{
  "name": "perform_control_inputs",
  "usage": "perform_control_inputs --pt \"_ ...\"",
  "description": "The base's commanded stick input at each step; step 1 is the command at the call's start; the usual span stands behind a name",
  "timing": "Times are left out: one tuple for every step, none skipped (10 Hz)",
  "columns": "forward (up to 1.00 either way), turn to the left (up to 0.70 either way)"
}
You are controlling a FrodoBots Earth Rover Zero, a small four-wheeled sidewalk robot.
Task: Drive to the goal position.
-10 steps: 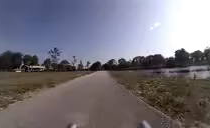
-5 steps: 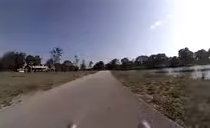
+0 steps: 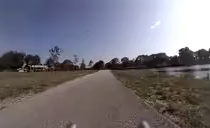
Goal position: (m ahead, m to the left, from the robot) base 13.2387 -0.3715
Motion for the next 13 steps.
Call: perform_control_inputs --pt "1.0 0.03" --pt "1.0 0.03" --pt "1.0 0.03" --pt "1.0 0.03" --pt "1.0 0.02" --pt "1.0 0.03" --pt "1.0 0.02" --pt "1.0 0.03" --pt "1.0 0.02" --pt "1.0 0.02" --pt "1.0 0.02" --pt "1.0 0.03" --pt "1.0 0.02"
